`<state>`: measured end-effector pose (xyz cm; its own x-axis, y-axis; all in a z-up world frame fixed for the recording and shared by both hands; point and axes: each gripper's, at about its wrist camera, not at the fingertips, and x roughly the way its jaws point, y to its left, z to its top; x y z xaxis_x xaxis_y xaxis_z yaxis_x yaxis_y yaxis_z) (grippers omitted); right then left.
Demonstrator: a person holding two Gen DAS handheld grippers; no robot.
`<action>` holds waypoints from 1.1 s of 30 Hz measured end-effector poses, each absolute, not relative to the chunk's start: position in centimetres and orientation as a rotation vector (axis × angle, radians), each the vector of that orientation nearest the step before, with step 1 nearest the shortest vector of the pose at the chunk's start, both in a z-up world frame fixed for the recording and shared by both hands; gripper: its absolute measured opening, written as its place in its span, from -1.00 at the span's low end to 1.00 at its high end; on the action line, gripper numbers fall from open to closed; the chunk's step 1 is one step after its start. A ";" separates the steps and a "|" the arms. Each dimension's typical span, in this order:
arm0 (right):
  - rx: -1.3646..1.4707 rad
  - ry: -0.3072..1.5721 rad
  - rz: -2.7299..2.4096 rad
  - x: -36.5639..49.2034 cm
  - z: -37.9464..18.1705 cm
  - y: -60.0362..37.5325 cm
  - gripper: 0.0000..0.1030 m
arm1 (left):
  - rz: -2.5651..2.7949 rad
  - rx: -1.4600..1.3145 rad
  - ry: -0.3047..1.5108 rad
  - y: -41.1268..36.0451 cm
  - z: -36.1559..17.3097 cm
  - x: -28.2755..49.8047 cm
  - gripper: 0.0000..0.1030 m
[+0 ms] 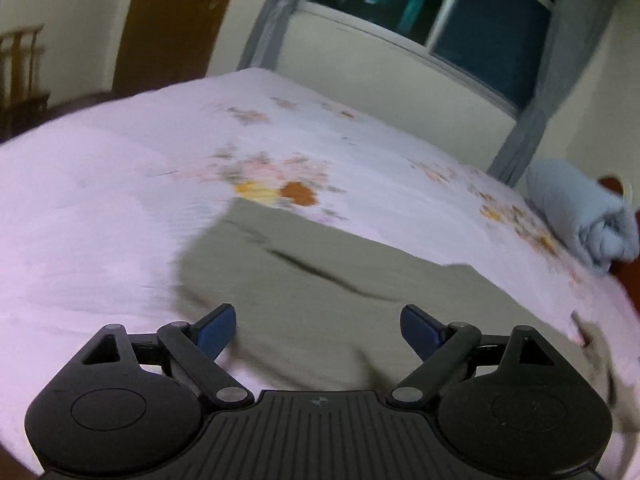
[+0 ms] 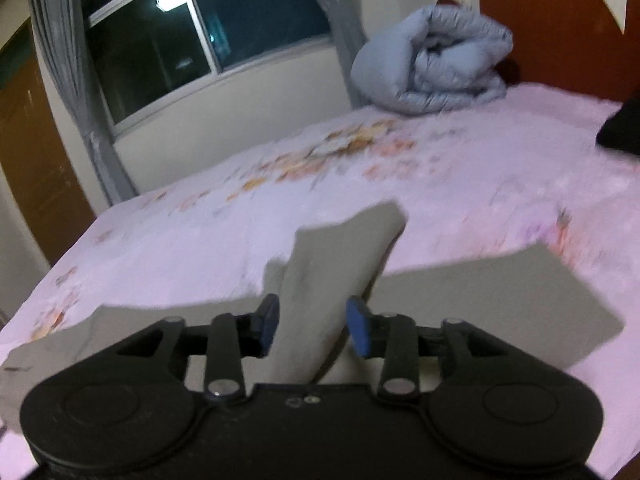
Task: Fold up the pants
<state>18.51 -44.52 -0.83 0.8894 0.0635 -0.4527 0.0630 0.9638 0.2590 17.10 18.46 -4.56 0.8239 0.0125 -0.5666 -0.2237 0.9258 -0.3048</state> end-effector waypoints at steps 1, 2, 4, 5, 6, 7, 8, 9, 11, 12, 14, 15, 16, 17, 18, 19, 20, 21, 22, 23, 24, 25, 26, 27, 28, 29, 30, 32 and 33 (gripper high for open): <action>0.252 0.472 -0.010 19.2 -0.6 -44.5 -0.31 | 0.135 -0.355 0.603 16.6 -4.7 18.1 0.77; 0.223 0.474 -0.009 20.1 -0.2 -44.2 -0.30 | 0.140 -0.351 0.616 15.0 -4.8 19.1 0.77; 0.144 0.482 -0.010 21.9 0.1 -43.5 -0.29 | 0.140 -0.316 0.624 11.8 -5.1 21.1 0.78; 0.108 0.493 -0.002 22.9 0.1 -42.9 -0.30 | 0.155 -0.286 0.628 10.6 -5.2 21.8 0.78; 0.073 0.506 0.012 24.0 0.1 -42.3 -0.33 | 0.163 -0.260 0.640 9.4 -5.5 22.7 0.78; 0.041 0.515 0.022 24.8 0.1 -41.7 -0.36 | 0.177 -0.247 0.652 8.6 -5.7 23.2 0.78; 0.001 0.524 0.029 25.6 0.0 -41.0 -0.37 | 0.193 -0.234 0.668 8.1 -6.1 23.7 0.78; -0.029 0.532 0.039 26.0 -0.2 -40.4 -0.38 | 0.205 -0.214 0.677 7.7 -6.3 24.0 0.78; -0.089 0.549 0.051 27.5 -0.7 -39.3 -0.40 | 0.246 -0.180 0.681 7.4 -6.6 23.9 0.78; -0.116 0.561 0.052 28.3 -1.1 -38.8 -0.40 | 0.264 -0.179 0.683 7.6 -6.9 23.9 0.78; -0.153 0.585 0.056 29.9 -1.7 -38.1 -0.42 | 0.276 -0.202 0.703 8.7 -7.7 23.9 0.78; -0.178 0.603 0.052 31.0 -2.2 -37.8 -0.44 | 0.270 -0.208 0.703 9.1 -8.1 23.8 0.78; -0.192 0.627 0.051 32.1 -2.5 -37.6 -0.47 | 0.263 -0.201 0.697 9.1 -8.4 23.7 0.78; -0.202 0.654 0.047 33.3 -3.0 -37.4 -0.50 | 0.257 -0.186 0.697 9.1 -8.8 23.7 0.84; -0.211 0.676 0.038 34.4 -3.3 -37.2 -0.51 | 0.252 -0.168 0.695 8.8 -9.2 23.7 0.88; -0.222 0.701 0.027 35.4 -3.8 -37.2 -0.52 | 0.250 -0.146 0.695 8.5 -9.6 23.9 0.94; -0.231 0.743 0.020 36.5 -4.3 -37.0 -0.52 | 0.250 -0.132 0.700 8.2 -9.8 24.2 0.98; -0.237 0.775 0.017 37.3 -4.8 -36.9 -0.54 | 0.249 -0.139 0.700 8.2 -9.8 24.3 0.99; -0.241 0.798 0.002 38.0 -5.2 -36.9 -0.73 | 0.251 -0.149 0.699 8.2 -9.9 24.4 1.00; -0.237 0.810 -0.008 38.3 -5.4 -37.0 -1.00 | 0.251 -0.151 0.699 8.2 -9.9 24.4 1.00; -0.223 0.806 -0.006 38.2 -5.3 -37.2 -1.00 | 0.251 -0.150 0.699 8.2 -9.9 24.4 1.00; -0.216 0.796 -0.005 37.9 -5.2 -37.3 -1.00 | 0.250 -0.152 0.698 8.2 -9.9 24.4 1.00; -0.213 0.775 -0.010 37.3 -4.9 -37.5 -1.00 | 0.249 -0.153 0.697 8.2 -9.9 24.4 1.00; -0.210 0.750 -0.016 36.6 -4.5 -37.8 -1.00 | 0.249 -0.152 0.697 8.2 -10.0 24.5 1.00; -0.205 0.732 -0.024 35.9 -4.1 -38.1 -1.00 | 0.250 -0.150 0.696 8.2 -10.0 24.5 1.00; -0.192 0.714 -0.032 35.2 -3.6 -38.6 -1.00 | 0.250 -0.150 0.694 8.2 -10.0 24.4 1.00; -0.176 0.694 -0.035 34.5 -3.0 -39.1 -1.00 | 0.250 -0.151 0.693 8.2 -10.0 24.4 1.00; -0.152 0.650 -0.054 32.8 -1.8 -40.1 -1.00 | 0.249 -0.148 0.691 8.3 -10.0 24.4 1.00; -0.139 0.622 -0.063 31.8 -1.1 -40.6 -1.00 | 0.249 -0.146 0.692 8.2 -10.0 24.4 1.00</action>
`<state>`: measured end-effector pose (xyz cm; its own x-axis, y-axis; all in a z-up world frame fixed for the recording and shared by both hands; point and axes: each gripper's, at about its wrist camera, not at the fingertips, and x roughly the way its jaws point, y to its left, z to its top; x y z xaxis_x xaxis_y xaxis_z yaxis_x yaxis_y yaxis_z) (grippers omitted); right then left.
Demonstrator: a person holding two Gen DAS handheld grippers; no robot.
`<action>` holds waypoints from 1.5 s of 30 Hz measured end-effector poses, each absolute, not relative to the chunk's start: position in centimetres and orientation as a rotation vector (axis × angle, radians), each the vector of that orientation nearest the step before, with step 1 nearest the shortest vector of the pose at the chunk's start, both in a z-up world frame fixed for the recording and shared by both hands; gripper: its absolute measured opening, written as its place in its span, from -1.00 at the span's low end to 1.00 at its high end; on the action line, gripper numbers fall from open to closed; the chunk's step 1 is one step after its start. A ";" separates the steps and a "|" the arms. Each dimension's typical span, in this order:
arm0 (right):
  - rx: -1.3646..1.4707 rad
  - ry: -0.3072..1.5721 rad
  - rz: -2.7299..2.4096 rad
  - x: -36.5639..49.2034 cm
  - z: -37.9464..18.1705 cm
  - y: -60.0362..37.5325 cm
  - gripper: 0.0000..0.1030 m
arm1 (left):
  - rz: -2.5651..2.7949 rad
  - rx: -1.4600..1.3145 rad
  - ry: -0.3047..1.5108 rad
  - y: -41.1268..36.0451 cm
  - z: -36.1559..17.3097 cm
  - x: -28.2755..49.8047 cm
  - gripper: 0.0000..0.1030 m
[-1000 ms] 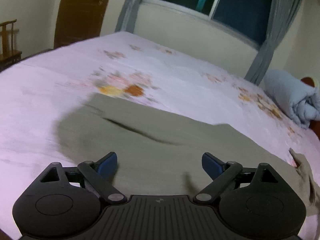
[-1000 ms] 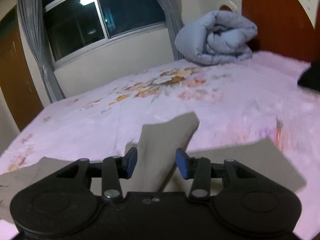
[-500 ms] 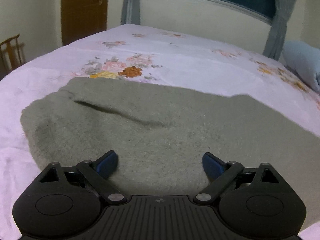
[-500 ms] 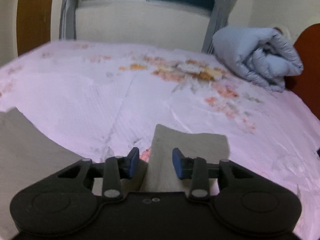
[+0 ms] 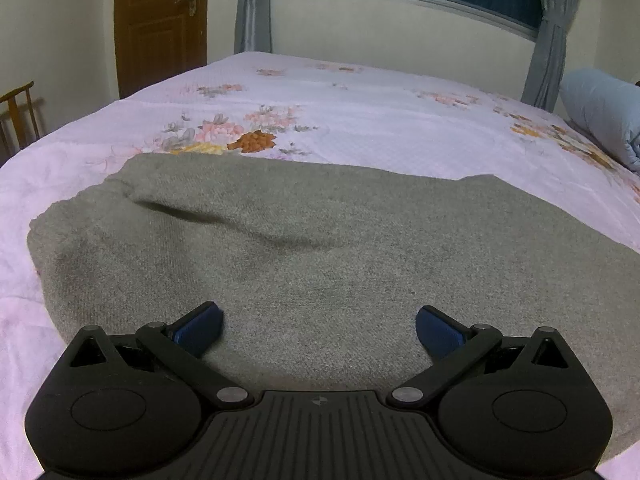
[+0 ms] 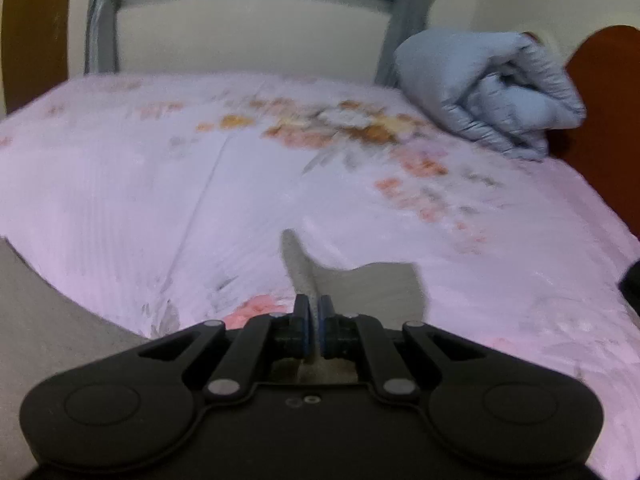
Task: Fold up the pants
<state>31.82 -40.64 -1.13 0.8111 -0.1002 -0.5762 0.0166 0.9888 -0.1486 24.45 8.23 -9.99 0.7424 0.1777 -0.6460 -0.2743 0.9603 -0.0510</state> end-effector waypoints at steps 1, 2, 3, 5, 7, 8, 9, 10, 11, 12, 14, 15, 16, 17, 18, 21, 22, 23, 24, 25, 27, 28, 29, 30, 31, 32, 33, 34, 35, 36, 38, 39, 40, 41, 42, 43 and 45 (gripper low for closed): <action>-0.131 0.599 -0.077 31.1 -0.5 -41.3 -1.00 | 0.246 -0.144 0.693 8.2 -10.0 24.4 1.00; -0.119 0.576 -0.093 30.2 0.1 -42.0 -1.00 | 0.243 -0.141 0.695 8.2 -9.9 24.4 1.00; -0.093 0.554 -0.106 29.1 0.7 -42.8 -1.00 | 0.229 -0.126 0.704 8.2 -9.8 24.4 1.00; -0.055 0.519 -0.140 27.2 1.7 -44.5 -1.00 | 0.188 -0.097 0.728 8.5 -9.5 24.6 1.00; -0.014 0.490 -0.170 25.3 2.5 -46.3 -1.00 | 0.140 -0.090 0.757 9.1 -9.3 24.7 1.00; 0.007 0.476 -0.187 24.4 2.8 -47.2 -1.00 | 0.118 -0.082 0.772 9.3 -9.2 24.8 1.00; 0.025 0.466 -0.200 23.6 3.0 -48.0 -1.00 | 0.098 -0.089 0.785 9.7 -9.1 24.9 1.00; 0.056 0.456 -0.207 22.6 3.2 -48.9 -1.00 | 0.081 -0.100 0.795 10.0 -9.1 25.0 1.00; 0.077 0.450 -0.211 21.7 3.2 -49.6 -1.00 | 0.064 -0.099 0.804 10.2 -9.0 25.0 1.00; 0.089 0.446 -0.220 20.9 3.1 -50.2 -1.00 | 0.050 -0.093 0.810 10.3 -9.0 25.1 1.00; 0.129 0.442 -0.224 19.7 2.6 -51.2 -1.00 | 0.032 -0.090 0.817 10.4 -8.9 25.0 1.00; 0.148 0.446 -0.228 19.2 2.2 -51.6 -1.00 | 0.025 -0.086 0.818 10.4 -8.9 25.0 1.00; 0.157 0.447 -0.227 18.6 1.8 -51.9 -1.00 | 0.021 -0.081 0.816 10.4 -8.9 24.9 1.00; 0.170 0.452 -0.227 18.2 1.1 -52.2 -1.00 | 0.021 -0.079 0.813 10.3 -9.0 24.8 1.00; 0.193 0.461 -0.227 17.9 0.5 -52.4 -1.00 | 0.022 -0.078 0.810 10.2 -9.0 24.7 1.00; 0.315 0.491 -0.237 16.7 -1.9 -53.9 -1.00 | 0.025 -0.076 0.806 10.1 -9.0 24.5 1.00; 0.374 0.502 -0.244 16.1 -2.7 -54.4 -1.00 | 0.025 -0.077 0.806 10.2 -9.0 24.5 1.00; 0.439 0.516 -0.256 15.7 -3.8 -55.1 -1.00 | 0.025 -0.077 0.806 10.2 -9.0 24.5 1.00; 0.502 0.544 -0.270 15.4 -5.0 -55.8 -0.92 | 0.025 -0.076 0.808 10.2 -9.1 24.6 1.00; 0.565 0.571 -0.267 15.1 -6.2 -56.4 -0.85 | 0.024 -0.074 0.809 10.2 -9.1 24.6 1.00; 0.673 0.563 -0.250 14.2 -7.7 -57.6 -0.81 | 0.022 -0.072 0.814 10.2 -9.0 24.7 1.00; 0.719 0.535 -0.235 13.7 -8.0 -58.2 -0.77 | 0.023 -0.070 0.816 10.2 -9.0 24.7 1.00; 0.752 0.514 -0.227 13.4 -8.1 -58.6 -0.73 | 0.023 -0.068 0.818 10.1 -9.0 24.7 1.00; 0.780 0.507 -0.220 13.3 -8.2 -58.9 -0.71 | 0.024 -0.067 0.819 10.1 -9.0 24.7 1.00; 0.803 0.511 -0.217 13.5 -8.3 -59.1 -0.70 | 0.026 -0.067 0.819 10.1 -9.0 24.8 1.00; 0.818 0.512 -0.219 13.7 -8.4 -59.2 -0.70 | 0.027 -0.066 0.819 10.1 -9.0 24.8 1.00; 0.840 0.509 -0.220 13.7 -8.5 -59.3 -0.68 | 0.029 -0.067 0.818 10.1 -9.0 24.8 1.00; 0.883 0.500 -0.217 13.6 -8.7 -59.5 -0.63 | 0.031 -0.067 0.816 10.0 -9.0 24.8 1.00; 0.951 0.491 -0.210 13.4 -9.0 -59.8 -0.58 | 0.031 -0.067 0.814 10.0 -9.1 24.8 1.00; 1.030 0.484 -0.199 13.0 -9.6 -60.2 -0.55 | 0.031 -0.066 0.813 10.0 -9.1 24.7 1.00; 1.169 0.445 -0.185 12.4 -10.5 -60.9 -0.47 | 0.030 -0.066 0.811 10.1 -9.1 24.7 1.00; 1.190 0.436 -0.183 12.2 -10.7 -61.0 -0.46 | 0.029 -0.065 0.811 10.1 -9.1 24.7 1.00; 1.191 0.435 -0.184 12.2 -10.7 -60.9 -0.45 | 0.029 -0.064 0.810 10.1 -9.1 24.7 1.00; 1.172 0.434 -0.181 12.4 -10.6 -60.8 -0.44 | 0.029 -0.064 0.810 10.1 -9.1 24.7 1.00; 1.153 0.433 -0.185 12.5 -10.5 -60.8 -0.44 | 0.028 -0.064 0.808 10.1 -9.1 24.7 1.00; 1.146 0.427 -0.191 12.5 -10.3 -60.8 -0.46 | 0.028 -0.064 0.808 10.1 -9.1 24.6 1.00; 1.069 0.420 -0.189 12.9 -9.4 -60.5 -0.86 | 0.027 -0.065 0.804 10.2 -9.2 24.6 1.00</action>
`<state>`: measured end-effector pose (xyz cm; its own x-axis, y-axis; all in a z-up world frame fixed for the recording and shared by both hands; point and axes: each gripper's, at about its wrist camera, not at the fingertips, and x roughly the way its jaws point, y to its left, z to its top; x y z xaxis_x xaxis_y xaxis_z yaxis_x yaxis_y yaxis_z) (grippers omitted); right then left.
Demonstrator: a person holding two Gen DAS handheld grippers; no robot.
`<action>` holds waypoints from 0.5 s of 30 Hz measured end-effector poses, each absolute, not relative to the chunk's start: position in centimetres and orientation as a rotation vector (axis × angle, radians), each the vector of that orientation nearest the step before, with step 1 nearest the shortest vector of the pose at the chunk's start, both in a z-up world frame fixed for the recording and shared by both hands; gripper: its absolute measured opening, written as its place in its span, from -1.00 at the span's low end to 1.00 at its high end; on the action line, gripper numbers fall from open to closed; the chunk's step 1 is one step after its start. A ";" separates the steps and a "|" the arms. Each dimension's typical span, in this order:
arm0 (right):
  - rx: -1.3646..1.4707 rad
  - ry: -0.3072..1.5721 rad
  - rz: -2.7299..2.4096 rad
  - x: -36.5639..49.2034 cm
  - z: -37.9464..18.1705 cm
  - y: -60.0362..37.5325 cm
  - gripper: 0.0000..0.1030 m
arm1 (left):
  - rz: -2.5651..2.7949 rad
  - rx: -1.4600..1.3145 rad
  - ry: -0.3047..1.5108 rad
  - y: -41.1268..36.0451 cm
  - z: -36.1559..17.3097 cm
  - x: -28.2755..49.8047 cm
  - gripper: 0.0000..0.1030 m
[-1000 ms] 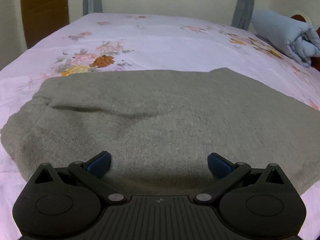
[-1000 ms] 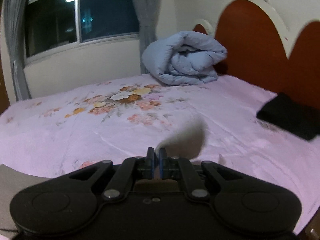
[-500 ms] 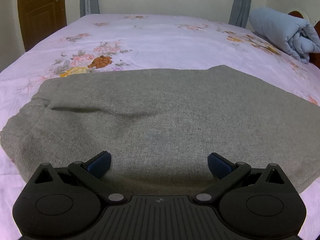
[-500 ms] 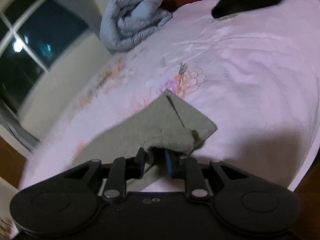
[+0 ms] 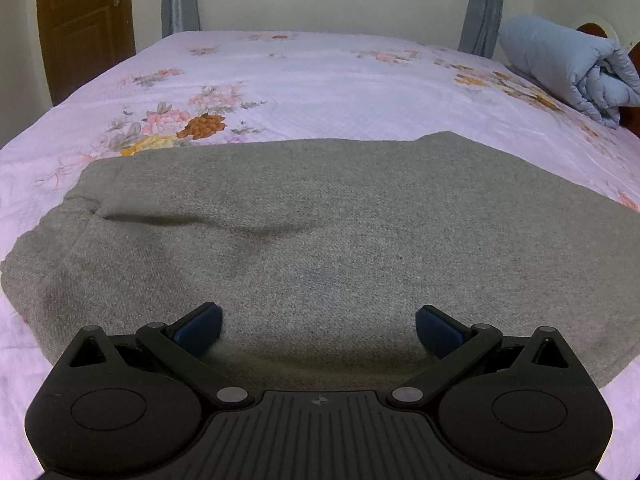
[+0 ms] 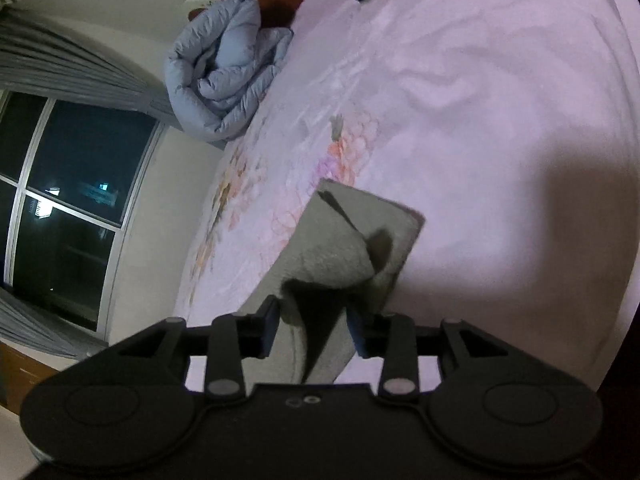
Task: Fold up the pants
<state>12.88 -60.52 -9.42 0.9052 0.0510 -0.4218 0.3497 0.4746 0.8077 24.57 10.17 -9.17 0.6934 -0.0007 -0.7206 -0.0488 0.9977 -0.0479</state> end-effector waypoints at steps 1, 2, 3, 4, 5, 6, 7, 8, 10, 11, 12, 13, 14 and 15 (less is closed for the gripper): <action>1.019 0.439 -0.195 13.5 -8.9 -60.2 -1.00 | 0.027 -0.066 0.803 10.2 -9.2 24.6 1.00; 0.978 0.448 -0.197 14.2 -8.2 -59.9 -1.00 | 0.026 -0.066 0.803 10.2 -9.2 24.6 1.00; 0.926 0.452 -0.189 15.1 -7.1 -59.6 -1.00 | 0.025 -0.067 0.803 10.2 -9.2 24.5 1.00; 0.881 0.444 -0.174 15.8 -5.8 -59.3 -1.00 | 0.024 -0.067 0.802 10.2 -9.2 24.5 1.00; 0.838 0.407 -0.138 16.4 -3.9 -58.8 -1.00 | 0.023 -0.067 0.802 10.2 -9.2 24.5 1.00; 0.792 0.358 -0.098 16.7 -1.9 -58.2 -1.00 | 0.021 -0.066 0.802 10.3 -9.1 24.5 1.00; 0.746 0.317 -0.070 16.7 -0.2 -57.6 -1.00 | 0.021 -0.066 0.802 10.2 -9.1 24.5 1.00; 0.705 0.279 -0.049 16.4 1.1 -57.0 -1.00 | 0.022 -0.067 0.800 10.2 -9.2 24.4 1.00; 0.672 0.273 -0.066 15.6 1.3 -56.6 -1.00 | 0.022 -0.069 0.793 10.2 -9.3 24.4 1.00; 0.675 0.303 -0.094 15.4 0.1 -57.0 -1.00 | 0.024 -0.070 0.790 10.2 -9.3 24.3 1.00; 0.701 0.367 -0.141 15.5 -2.3 -57.8 -1.00 | 0.026 -0.071 0.788 10.0 -9.3 24.2 1.00; 0.772 0.456 -0.192 15.7 -5.2 -58.9 -1.00 | 0.026 -0.069 0.787 10.0 -9.3 24.2 1.00; 0.853 0.513 -0.221 15.7 -7.6 -59.9 -1.00 | 0.024 -0.068 0.789 10.0 -9.3 24.2 1.00; 0.914 0.511 -0.228 15.0 -9.4 -60.5 -1.00 | 0.022 -0.066 0.792 10.1 -9.2 24.2 1.00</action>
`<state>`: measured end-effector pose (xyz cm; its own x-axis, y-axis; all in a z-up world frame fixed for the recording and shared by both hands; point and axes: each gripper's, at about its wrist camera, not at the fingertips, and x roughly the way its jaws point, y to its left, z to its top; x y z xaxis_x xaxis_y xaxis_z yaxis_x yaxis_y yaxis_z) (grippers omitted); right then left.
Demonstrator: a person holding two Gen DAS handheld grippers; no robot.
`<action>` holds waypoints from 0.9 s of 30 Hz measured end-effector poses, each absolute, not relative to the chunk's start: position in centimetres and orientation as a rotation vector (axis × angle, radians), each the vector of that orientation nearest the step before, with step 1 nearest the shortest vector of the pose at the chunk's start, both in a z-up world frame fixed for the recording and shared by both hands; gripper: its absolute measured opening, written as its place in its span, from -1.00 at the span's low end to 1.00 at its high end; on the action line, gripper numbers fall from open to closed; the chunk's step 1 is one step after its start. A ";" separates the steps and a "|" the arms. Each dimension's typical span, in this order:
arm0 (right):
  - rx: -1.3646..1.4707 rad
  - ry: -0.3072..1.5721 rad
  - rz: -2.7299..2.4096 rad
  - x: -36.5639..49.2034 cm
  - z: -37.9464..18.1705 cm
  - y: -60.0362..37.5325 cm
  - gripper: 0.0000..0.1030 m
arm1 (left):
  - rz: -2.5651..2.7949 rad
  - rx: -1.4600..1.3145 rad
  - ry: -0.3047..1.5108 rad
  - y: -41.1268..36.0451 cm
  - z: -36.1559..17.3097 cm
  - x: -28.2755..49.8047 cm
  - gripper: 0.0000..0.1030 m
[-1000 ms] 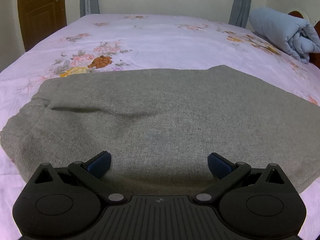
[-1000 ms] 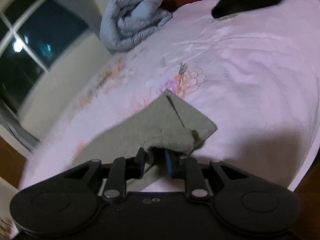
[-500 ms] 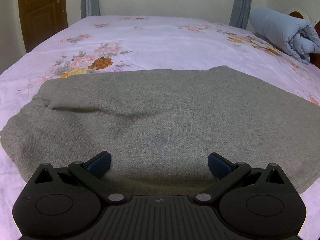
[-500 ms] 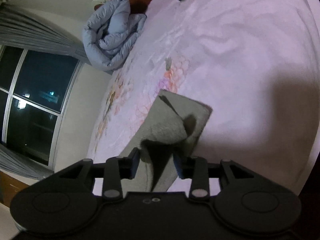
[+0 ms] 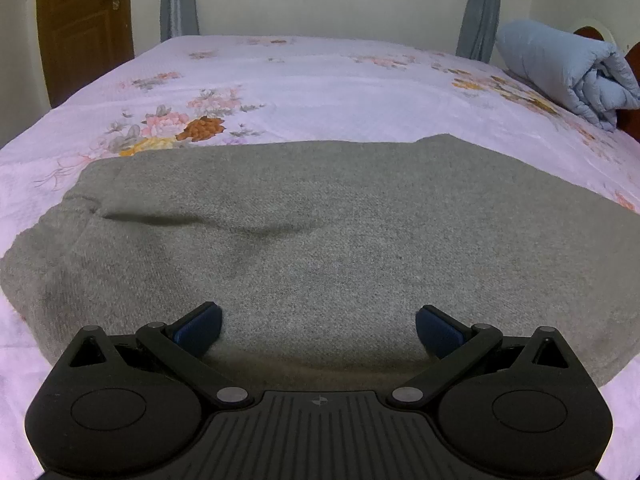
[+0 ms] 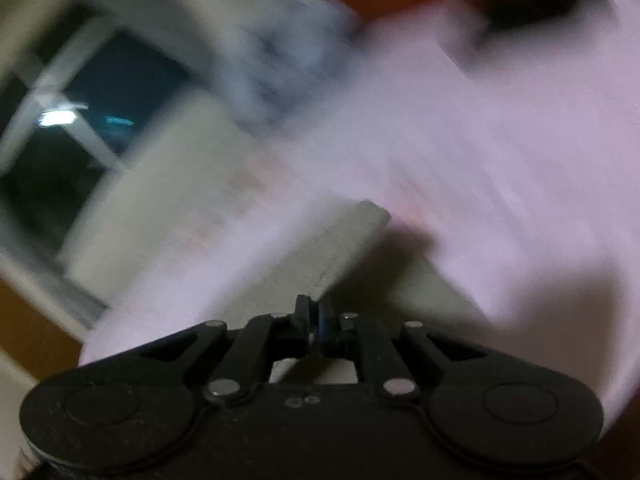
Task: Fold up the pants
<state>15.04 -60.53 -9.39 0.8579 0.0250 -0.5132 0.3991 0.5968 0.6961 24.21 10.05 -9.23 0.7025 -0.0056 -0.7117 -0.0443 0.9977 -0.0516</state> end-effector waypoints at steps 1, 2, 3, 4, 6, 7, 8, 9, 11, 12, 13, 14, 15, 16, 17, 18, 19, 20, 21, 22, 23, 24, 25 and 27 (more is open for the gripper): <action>0.943 0.488 -0.224 14.5 -10.1 -60.7 -1.00 | 0.018 -0.065 0.797 10.1 -9.2 24.3 1.00; 0.956 0.473 -0.223 14.0 -10.3 -60.5 -1.00 | 0.015 -0.064 0.800 10.1 -9.1 24.3 1.00; 0.958 0.464 -0.225 13.9 -10.2 -60.4 -1.00 | 0.013 -0.063 0.802 10.2 -9.1 24.4 1.00; 0.953 0.461 -0.225 14.0 -9.9 -60.3 -1.00 | 0.012 -0.061 0.803 10.2 -9.1 24.5 1.00; 0.946 0.463 -0.228 14.1 -9.5 -60.1 -1.00 | 0.017 -0.062 0.804 10.1 -9.1 24.5 1.00; 0.943 0.457 -0.225 14.1 -9.2 -59.9 -1.00 | 0.019 -0.063 0.803 10.0 -9.1 24.5 1.00; 0.928 0.442 -0.216 13.9 -8.8 -59.7 -1.00 | 0.020 -0.063 0.802 10.0 -9.1 24.5 1.00; 0.916 0.436 -0.212 13.7 -8.4 -59.5 -1.00 | 0.021 -0.064 0.800 10.0 -9.1 24.5 1.00; 0.900 0.412 -0.188 12.9 -7.4 -59.2 -1.00 | 0.020 -0.064 0.798 10.0 -9.1 24.4 1.00; 0.890 0.413 -0.184 12.6 -7.0 -59.1 -1.00 | 0.019 -0.065 0.798 10.0 -9.1 24.4 1.00; 0.892 0.422 -0.190 12.2 -7.2 -59.2 -1.00 | 0.018 -0.065 0.800 10.1 -9.1 24.4 1.00; 0.902 0.443 -0.203 12.2 -7.6 -59.3 -1.00 | 0.017 -0.064 0.804 10.1 -9.1 24.5 1.00; 0.911 0.470 -0.216 12.1 -8.2 -59.6 -1.00 | 0.015 -0.063 0.809 10.2 -9.0 24.6 1.00; 0.923 0.494 -0.231 12.2 -8.9 -59.8 -1.00 | 0.013 -0.063 0.815 10.2 -9.0 24.7 1.00; 0.953 0.504 -0.234 12.2 -9.6 -60.1 -1.00 | 0.010 -0.062 0.820 10.3 -8.9 24.8 1.00; 0.986 0.499 -0.233 12.1 -10.0 -60.4 -1.00 | 0.008 -0.062 0.825 10.3 -8.8 24.8 1.00; 0.992 0.497 -0.235 12.2 -10.1 -60.4 -1.00 | 0.006 -0.060 0.829 10.3 -8.7 24.8 1.00; 0.980 0.500 -0.237 12.2 -9.9 -60.3 -1.00 | 0.002 -0.058 0.832 10.3 -8.7 24.8 1.00; 0.967 0.502 -0.237 12.2 -9.7 -60.1 -1.00 | -0.001 -0.059 0.834 10.3 -8.7 24.8 1.00; 0.958 0.503 -0.238 12.2 -9.6 -60.0 -1.00 | -0.003 -0.058 0.835 10.3 -8.7 24.7 1.00; 0.968 0.503 -0.237 12.1 -9.8 -60.1 -1.00 | -0.005 -0.058 0.835 10.4 -8.6 24.7 1.00; 0.991 0.500 -0.237 11.9 -10.0 -60.3 -1.00 | -0.005 -0.059 0.836 10.4 -8.6 24.7 1.00; 1.001 0.492 -0.246 11.8 -10.0 -60.3 -1.00 | -0.005 -0.060 0.836 10.4 -8.6 24.6 1.00; 0.975 0.443 -0.257 11.1 -9.0 -59.8 -1.00 | -0.008 -0.058 0.836 10.5 -8.6 24.5 1.00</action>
<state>11.07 -59.81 -9.00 0.8817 -0.0133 -0.4716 0.4031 0.5408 0.7383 24.50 10.49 -8.56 0.6705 -0.0305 -0.7413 -0.0156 0.9984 -0.0551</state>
